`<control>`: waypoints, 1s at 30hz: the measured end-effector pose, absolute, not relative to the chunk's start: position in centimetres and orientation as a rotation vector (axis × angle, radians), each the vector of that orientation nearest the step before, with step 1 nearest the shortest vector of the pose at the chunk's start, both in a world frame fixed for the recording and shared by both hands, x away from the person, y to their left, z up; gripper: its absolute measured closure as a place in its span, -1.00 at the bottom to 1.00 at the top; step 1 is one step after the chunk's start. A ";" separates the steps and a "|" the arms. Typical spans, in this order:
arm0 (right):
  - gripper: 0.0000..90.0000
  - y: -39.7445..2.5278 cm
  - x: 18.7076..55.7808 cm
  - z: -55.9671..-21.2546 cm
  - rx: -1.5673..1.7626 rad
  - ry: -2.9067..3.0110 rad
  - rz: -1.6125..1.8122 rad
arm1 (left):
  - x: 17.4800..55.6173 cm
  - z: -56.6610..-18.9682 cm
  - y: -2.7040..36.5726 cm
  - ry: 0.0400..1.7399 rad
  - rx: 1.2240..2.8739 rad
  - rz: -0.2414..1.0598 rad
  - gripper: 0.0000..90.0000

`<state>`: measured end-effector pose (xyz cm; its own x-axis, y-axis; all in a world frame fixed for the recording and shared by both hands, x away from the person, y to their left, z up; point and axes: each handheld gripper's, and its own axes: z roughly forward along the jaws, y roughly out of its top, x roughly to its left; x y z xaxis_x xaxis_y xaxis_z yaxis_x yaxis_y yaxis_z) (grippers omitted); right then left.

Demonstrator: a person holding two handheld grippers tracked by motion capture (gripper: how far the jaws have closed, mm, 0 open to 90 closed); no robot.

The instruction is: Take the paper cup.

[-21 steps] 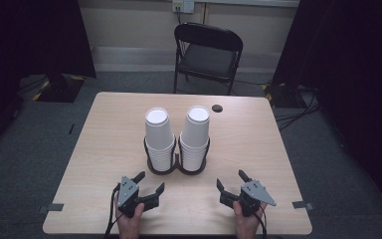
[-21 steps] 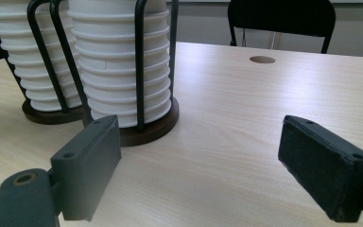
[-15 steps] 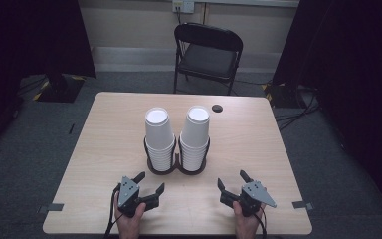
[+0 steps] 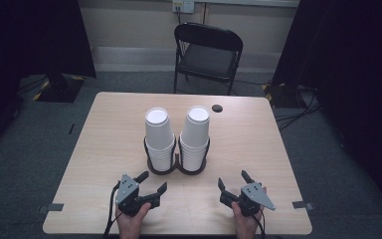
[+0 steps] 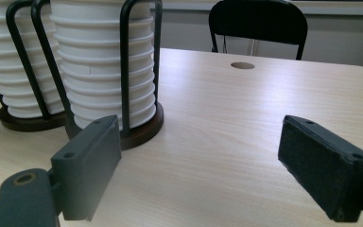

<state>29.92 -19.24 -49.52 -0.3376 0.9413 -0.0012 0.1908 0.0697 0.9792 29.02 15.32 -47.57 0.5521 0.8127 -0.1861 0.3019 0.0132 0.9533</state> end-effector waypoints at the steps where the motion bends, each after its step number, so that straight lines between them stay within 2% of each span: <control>1: -0.71 -19.3 29.8 -49.5 1.145 1.630 1.333 | 29.0 -47.3 15.3 0.977 1.556 0.525 -0.54; 7: -0.70 -19.3 29.9 -49.5 1.153 1.635 1.335 | 28.9 -46.0 14.9 0.943 1.580 0.560 -0.52; 11: -0.70 -19.2 29.9 -49.5 1.150 1.637 1.332 | 29.2 -45.7 14.7 0.928 1.588 0.525 -0.55; 30: -0.70 -19.2 30.1 -49.5 1.161 1.653 1.324 | 30.4 -42.1 12.7 0.799 1.652 0.534 -0.64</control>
<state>30.06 -19.23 -49.48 -0.3436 0.9391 0.0057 0.2105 0.0711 0.9750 30.43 12.70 -42.13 0.6625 0.7456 -0.0717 0.2189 -0.1011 0.9705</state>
